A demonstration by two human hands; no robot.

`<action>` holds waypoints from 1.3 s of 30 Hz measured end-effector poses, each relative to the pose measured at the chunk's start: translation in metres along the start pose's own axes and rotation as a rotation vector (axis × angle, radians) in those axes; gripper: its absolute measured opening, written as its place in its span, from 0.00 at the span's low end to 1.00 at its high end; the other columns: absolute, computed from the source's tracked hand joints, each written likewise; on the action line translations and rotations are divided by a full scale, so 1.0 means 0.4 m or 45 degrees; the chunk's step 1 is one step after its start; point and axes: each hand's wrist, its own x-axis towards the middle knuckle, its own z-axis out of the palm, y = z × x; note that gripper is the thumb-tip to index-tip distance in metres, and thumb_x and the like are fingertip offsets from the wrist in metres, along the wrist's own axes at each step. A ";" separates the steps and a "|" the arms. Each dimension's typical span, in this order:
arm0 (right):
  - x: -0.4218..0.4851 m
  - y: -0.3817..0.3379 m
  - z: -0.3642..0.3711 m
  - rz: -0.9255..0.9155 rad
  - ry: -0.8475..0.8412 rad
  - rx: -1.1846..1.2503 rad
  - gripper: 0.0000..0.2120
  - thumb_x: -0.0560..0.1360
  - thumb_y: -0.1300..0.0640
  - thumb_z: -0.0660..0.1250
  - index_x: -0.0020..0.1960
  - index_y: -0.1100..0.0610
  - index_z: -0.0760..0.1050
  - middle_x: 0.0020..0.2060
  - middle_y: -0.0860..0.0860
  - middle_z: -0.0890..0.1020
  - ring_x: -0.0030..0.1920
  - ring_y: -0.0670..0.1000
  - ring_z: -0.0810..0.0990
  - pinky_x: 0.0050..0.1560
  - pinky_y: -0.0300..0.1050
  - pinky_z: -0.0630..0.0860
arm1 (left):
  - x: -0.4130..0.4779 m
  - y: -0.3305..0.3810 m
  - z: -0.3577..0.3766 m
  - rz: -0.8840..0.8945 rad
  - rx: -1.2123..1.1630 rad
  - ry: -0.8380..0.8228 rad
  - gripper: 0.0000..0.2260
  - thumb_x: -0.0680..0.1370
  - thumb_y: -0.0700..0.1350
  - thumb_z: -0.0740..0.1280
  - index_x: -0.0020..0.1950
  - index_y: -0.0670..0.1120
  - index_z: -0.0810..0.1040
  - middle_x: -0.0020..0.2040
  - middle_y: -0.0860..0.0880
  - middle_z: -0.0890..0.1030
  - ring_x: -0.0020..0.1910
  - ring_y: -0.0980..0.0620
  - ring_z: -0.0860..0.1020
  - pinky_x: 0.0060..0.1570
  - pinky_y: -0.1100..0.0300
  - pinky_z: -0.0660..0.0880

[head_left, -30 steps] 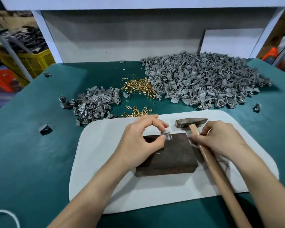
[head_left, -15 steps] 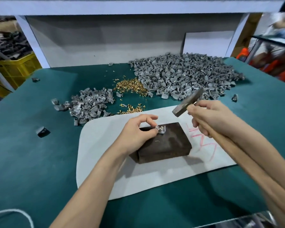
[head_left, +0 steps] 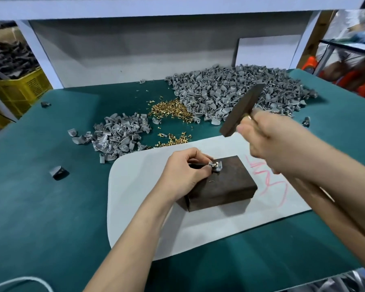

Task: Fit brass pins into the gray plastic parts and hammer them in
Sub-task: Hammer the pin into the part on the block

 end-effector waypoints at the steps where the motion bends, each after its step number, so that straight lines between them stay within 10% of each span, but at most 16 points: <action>1: -0.006 -0.001 0.016 -0.004 -0.070 -0.009 0.15 0.81 0.53 0.56 0.36 0.53 0.61 0.25 0.45 0.65 0.21 0.44 0.65 0.22 0.33 0.65 | 0.001 0.001 -0.001 -0.004 -0.004 -0.008 0.13 0.72 0.31 0.70 0.33 0.47 0.76 0.43 0.53 0.82 0.40 0.60 0.80 0.43 0.68 0.76; 7: -0.008 -0.006 0.013 0.101 -0.072 0.202 0.15 0.81 0.50 0.52 0.37 0.53 0.61 0.27 0.45 0.64 0.21 0.41 0.68 0.23 0.30 0.66 | 0.002 -0.002 -0.005 -0.029 -0.042 -0.046 0.13 0.72 0.31 0.70 0.33 0.46 0.75 0.43 0.53 0.82 0.36 0.65 0.79 0.40 0.71 0.74; 11: -0.034 -0.011 0.044 0.307 -0.149 0.176 0.12 0.82 0.58 0.45 0.47 0.59 0.65 0.41 0.58 0.72 0.42 0.53 0.76 0.39 0.38 0.70 | 0.004 -0.004 -0.010 -0.027 -0.061 -0.067 0.12 0.72 0.30 0.70 0.34 0.44 0.76 0.43 0.52 0.82 0.35 0.65 0.79 0.39 0.71 0.74; 15: -0.029 -0.004 0.027 0.082 -0.143 -0.068 0.16 0.81 0.49 0.52 0.37 0.54 0.61 0.27 0.46 0.67 0.25 0.46 0.65 0.23 0.34 0.65 | 0.003 -0.002 -0.014 -0.017 -0.055 -0.079 0.12 0.72 0.30 0.70 0.34 0.44 0.77 0.43 0.53 0.82 0.36 0.66 0.79 0.40 0.72 0.74; 32: -0.022 0.002 0.044 0.002 -0.229 -0.186 0.16 0.81 0.49 0.52 0.36 0.52 0.60 0.30 0.46 0.68 0.36 0.52 0.76 0.34 0.40 0.69 | 0.003 0.004 -0.023 -0.044 -0.056 -0.085 0.05 0.72 0.29 0.70 0.39 0.38 0.80 0.41 0.52 0.82 0.37 0.64 0.80 0.43 0.71 0.74; 35: 0.002 0.016 0.021 0.117 -0.149 0.147 0.16 0.81 0.50 0.54 0.36 0.55 0.63 0.19 0.47 0.68 0.18 0.47 0.65 0.16 0.36 0.62 | 0.001 0.002 -0.023 -0.048 -0.036 -0.078 0.07 0.72 0.31 0.70 0.37 0.41 0.80 0.43 0.52 0.82 0.39 0.64 0.80 0.44 0.71 0.75; 39: 0.080 0.079 -0.004 0.275 0.099 0.786 0.15 0.82 0.53 0.53 0.38 0.58 0.65 0.17 0.48 0.68 0.15 0.49 0.63 0.17 0.31 0.59 | 0.000 0.001 -0.018 -0.049 -0.031 -0.045 0.05 0.72 0.34 0.71 0.37 0.41 0.80 0.42 0.53 0.83 0.39 0.64 0.80 0.41 0.73 0.73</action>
